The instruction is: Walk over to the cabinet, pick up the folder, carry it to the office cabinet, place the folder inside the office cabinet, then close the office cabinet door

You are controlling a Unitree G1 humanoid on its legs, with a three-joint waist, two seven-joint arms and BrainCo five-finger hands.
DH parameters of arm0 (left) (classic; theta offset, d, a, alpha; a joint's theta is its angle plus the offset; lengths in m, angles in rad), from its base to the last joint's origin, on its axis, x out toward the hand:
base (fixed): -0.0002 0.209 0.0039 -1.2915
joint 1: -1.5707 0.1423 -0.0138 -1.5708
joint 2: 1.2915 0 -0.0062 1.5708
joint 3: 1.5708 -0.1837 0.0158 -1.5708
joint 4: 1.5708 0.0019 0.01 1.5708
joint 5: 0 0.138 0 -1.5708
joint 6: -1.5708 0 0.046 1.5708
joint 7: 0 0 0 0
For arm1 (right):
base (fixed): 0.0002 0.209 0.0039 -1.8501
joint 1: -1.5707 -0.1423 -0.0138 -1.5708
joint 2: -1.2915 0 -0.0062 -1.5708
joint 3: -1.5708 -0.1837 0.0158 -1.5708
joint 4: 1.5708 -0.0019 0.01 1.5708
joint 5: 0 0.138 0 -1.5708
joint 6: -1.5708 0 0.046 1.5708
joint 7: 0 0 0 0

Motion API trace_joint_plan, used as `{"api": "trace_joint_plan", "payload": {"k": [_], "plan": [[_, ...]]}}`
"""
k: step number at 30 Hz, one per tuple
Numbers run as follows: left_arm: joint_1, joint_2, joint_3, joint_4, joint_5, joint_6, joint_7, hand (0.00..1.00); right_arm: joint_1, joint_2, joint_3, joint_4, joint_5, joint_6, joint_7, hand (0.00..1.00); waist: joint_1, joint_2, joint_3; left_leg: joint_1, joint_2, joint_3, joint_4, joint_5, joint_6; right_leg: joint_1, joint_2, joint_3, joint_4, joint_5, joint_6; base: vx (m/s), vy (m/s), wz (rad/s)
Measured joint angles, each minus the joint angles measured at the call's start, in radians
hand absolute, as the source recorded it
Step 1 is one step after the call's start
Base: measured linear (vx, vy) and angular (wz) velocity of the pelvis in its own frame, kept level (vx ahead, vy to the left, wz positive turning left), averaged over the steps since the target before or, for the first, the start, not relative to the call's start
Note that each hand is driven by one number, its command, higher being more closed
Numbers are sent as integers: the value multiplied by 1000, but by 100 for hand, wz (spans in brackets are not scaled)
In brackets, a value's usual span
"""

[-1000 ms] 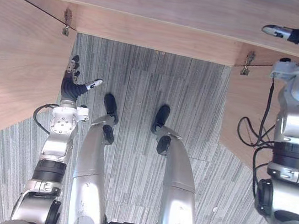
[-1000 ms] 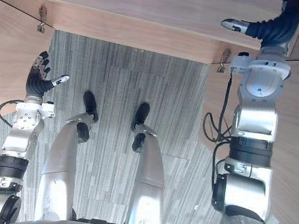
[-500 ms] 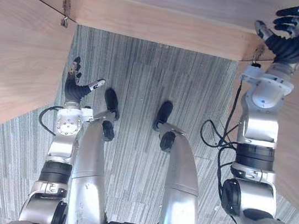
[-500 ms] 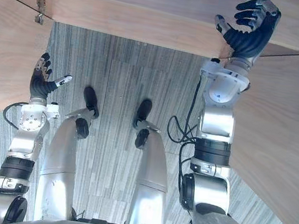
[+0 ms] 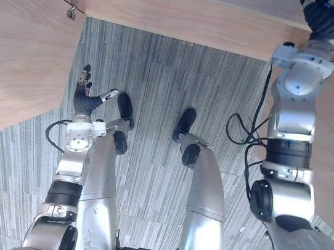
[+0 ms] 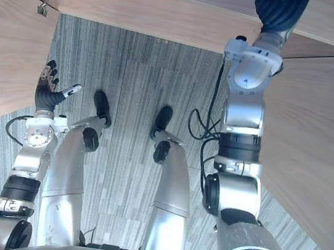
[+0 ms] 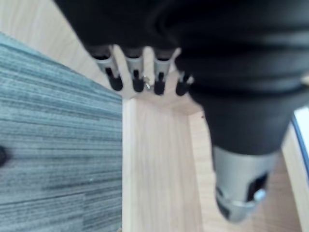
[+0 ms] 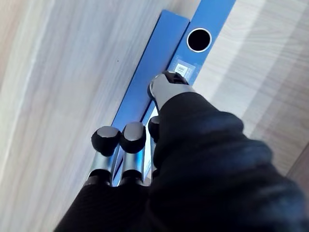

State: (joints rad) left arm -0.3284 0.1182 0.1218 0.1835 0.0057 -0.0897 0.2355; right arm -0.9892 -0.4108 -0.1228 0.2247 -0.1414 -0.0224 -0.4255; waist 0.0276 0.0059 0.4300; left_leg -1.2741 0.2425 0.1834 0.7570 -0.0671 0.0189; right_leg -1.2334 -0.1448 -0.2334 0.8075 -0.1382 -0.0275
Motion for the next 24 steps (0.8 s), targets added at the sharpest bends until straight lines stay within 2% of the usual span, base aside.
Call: {"api": "trace_joint_plan", "payload": {"k": [6,12,18,24], "plan": [[0,0,-7,5,-2,-1,1,0,-115,-68,45,77,60,-1,2,100,4,-3,2,-29,0,-5,20,-4,-1,-30,-8,-2,26,-18,6,-5,-2,1],[0,1,-9,6,-5,-8,13,0,-178,-109,71,163,119,0,8,100,4,-4,3,-67,1,-18,53,-14,-8,-64,-17,-8,73,-39,-2,-34,-17,5],[1,2,-13,9,-44,-9,21,0,-246,-124,112,272,210,2,37,100,3,-5,3,-73,-1,-21,55,-16,-9,-72,-24,-15,86,-51,-4,-22,-15,4],[1,5,-8,23,-55,-10,21,0,-305,-150,132,310,262,1,47,100,3,-5,6,-77,-11,-22,20,5,-9,-80,-31,-24,75,-47,-11,-20,-11,8]]}}
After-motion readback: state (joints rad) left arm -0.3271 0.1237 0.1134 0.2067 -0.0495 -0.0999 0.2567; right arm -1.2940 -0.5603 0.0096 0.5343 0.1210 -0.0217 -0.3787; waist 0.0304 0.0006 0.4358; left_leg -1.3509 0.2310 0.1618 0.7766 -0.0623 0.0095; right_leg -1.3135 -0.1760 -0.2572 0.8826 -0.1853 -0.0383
